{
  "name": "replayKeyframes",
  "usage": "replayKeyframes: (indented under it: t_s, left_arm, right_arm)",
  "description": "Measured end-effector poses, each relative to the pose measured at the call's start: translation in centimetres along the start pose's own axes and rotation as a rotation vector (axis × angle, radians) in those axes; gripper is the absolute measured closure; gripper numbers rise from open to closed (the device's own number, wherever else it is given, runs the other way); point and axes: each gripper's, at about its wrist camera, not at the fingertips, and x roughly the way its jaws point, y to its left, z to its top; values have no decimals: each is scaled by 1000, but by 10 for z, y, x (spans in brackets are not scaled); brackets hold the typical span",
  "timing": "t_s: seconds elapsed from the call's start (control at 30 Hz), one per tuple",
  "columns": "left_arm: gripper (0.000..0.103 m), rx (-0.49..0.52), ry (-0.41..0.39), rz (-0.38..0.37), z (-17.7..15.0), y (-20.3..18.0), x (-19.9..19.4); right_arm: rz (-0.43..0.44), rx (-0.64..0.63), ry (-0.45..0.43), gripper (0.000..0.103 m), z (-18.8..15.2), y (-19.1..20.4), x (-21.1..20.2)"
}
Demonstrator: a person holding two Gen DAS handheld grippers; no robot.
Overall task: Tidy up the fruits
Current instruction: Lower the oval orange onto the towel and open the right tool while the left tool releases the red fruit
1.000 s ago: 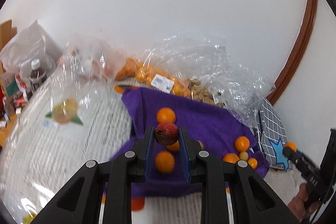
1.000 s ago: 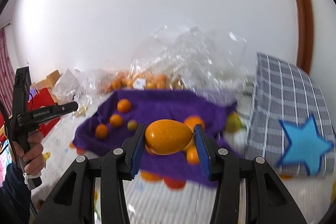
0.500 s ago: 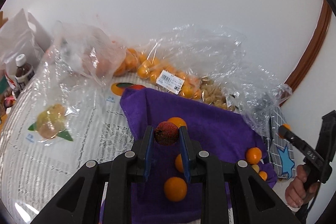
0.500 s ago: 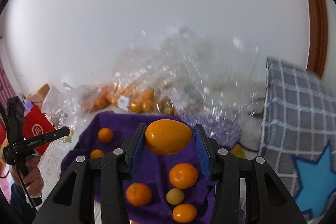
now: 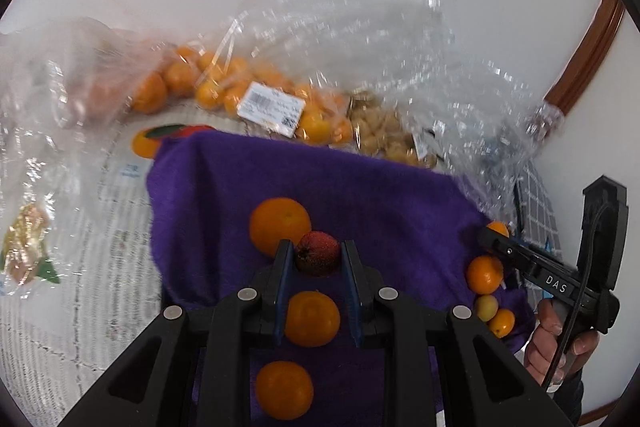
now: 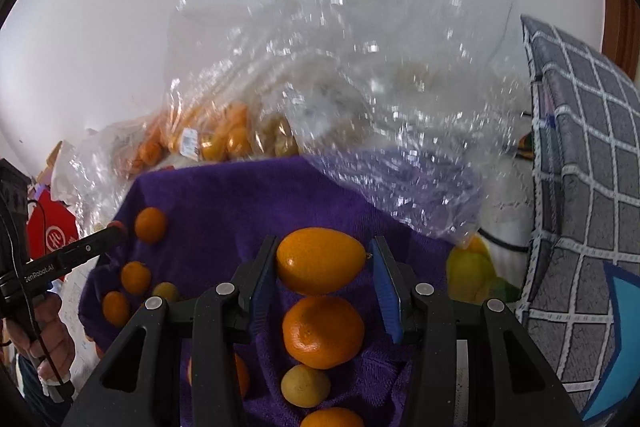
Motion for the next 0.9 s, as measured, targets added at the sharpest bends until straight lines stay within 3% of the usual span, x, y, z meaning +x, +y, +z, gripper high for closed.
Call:
replayKeyframes:
  t_s: [0.13, 0.37, 0.7, 0.9]
  left_arm:
    - [80, 11, 17, 31, -3, -3, 7]
    - [80, 6, 55, 55, -5, -1, 20]
    - [78, -11, 54, 85, -7, -1, 21]
    - [75, 5, 31, 115, -15, -9, -7]
  right_arm:
    - [-29, -24, 17, 57, -2, 3, 8]
    - [9, -14, 11, 57, -3, 0, 8]
    - [-5, -21, -52, 53, -8, 5, -25]
    - [-28, -9, -99, 51, -13, 12, -59]
